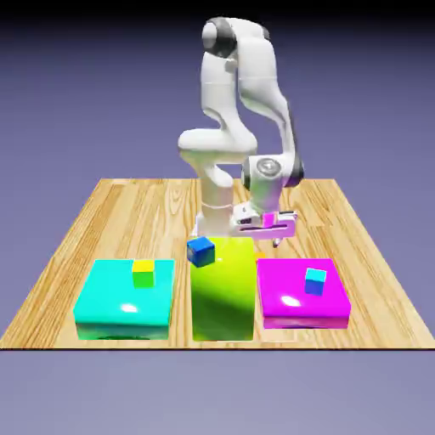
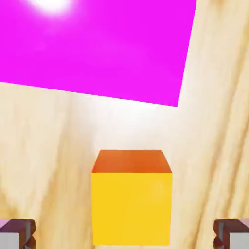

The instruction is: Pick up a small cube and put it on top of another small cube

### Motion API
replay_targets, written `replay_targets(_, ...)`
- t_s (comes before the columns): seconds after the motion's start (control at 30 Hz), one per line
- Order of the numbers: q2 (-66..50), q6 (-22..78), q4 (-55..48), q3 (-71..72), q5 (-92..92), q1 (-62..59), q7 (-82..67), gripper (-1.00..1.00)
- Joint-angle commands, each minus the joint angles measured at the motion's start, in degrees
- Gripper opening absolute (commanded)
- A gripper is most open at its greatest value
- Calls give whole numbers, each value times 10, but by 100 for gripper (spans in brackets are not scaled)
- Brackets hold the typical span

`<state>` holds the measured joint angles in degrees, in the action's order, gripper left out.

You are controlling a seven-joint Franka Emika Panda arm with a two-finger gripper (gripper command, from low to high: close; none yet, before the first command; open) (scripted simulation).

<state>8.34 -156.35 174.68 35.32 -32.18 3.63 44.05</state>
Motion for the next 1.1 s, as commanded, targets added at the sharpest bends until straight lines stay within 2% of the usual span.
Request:
replay_targets(0.0, -15, -14, -1, -21, 1, 20, 0, 0)
replay_targets(0.4, -186, -165, -14, -254, 13, 244, -1, 0)
replay_targets(0.43, -186, -165, -14, -254, 13, 244, -1, -100)
replay_targets(1.0, 57, 51, 4, 78, -4, -75, 0, -100)
replay_targets(1.07, 61, 54, 5, 83, -4, -80, 0, -100)
